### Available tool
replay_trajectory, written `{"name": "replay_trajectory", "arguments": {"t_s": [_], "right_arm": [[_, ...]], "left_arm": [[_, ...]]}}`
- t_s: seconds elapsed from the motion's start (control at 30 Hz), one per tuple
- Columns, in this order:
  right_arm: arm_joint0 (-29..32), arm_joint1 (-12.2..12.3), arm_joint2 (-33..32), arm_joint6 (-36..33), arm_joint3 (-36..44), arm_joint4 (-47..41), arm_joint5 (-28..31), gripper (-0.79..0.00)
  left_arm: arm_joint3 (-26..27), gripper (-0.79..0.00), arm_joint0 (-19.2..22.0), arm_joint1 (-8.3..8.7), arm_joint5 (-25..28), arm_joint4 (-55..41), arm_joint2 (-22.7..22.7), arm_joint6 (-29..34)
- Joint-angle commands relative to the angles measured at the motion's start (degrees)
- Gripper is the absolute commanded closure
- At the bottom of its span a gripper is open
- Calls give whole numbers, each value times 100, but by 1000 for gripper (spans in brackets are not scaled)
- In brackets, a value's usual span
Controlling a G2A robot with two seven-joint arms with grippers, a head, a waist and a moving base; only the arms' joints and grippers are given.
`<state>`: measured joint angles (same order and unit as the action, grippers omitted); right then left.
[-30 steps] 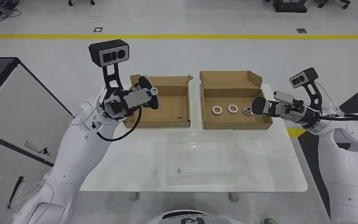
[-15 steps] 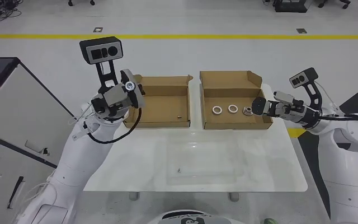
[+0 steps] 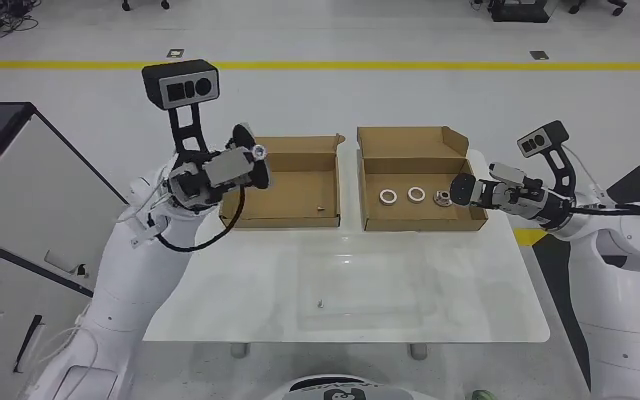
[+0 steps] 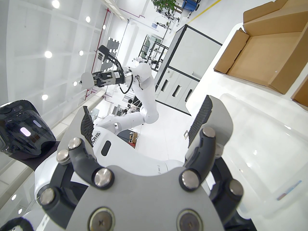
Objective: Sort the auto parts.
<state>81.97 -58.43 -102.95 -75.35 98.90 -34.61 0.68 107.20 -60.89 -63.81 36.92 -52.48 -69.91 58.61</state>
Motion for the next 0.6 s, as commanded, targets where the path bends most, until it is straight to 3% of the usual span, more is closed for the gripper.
{"name": "replay_trajectory", "arguments": {"t_s": [0.0, 0.3, 0.57], "right_arm": [[0, 0, 0, 0, 0, 0, 0, -785], [0, 0, 0, 0, 0, 0, 0, -785], [0, 0, 0, 0, 0, 0, 0, -785]], "left_arm": [[-43, 0, -76, 40, -384, 795, -167, -89], [-124, 0, -149, 160, -1337, 3266, -466, -196], [-514, 0, 135, 217, -1763, 4766, -229, 229]]}}
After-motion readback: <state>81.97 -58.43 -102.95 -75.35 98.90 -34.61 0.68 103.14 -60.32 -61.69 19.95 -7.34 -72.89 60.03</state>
